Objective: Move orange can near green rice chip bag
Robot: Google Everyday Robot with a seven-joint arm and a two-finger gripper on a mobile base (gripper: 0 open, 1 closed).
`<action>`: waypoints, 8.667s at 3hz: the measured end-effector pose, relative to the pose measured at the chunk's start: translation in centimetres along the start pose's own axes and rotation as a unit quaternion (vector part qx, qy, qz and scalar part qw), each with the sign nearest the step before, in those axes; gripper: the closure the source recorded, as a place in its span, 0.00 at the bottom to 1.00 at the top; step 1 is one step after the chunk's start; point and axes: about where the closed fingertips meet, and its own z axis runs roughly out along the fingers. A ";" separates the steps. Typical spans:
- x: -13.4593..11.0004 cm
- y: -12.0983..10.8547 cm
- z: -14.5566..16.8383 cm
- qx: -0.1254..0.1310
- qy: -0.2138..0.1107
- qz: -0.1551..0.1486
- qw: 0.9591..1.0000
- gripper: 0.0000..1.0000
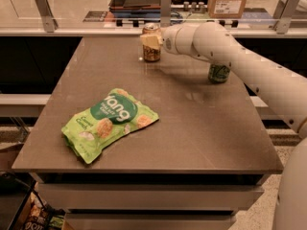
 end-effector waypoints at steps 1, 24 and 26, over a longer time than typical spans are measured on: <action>0.0 0.2 0.2 -0.002 0.000 0.000 1.000 0.88; 6.1 18.0 -26.7 -0.144 0.009 0.002 0.990 0.13; 6.0 18.2 -26.6 -0.146 0.010 0.001 0.989 0.00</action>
Offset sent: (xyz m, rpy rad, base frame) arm 0.0000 0.0022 -0.0008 0.0003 0.0011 0.0029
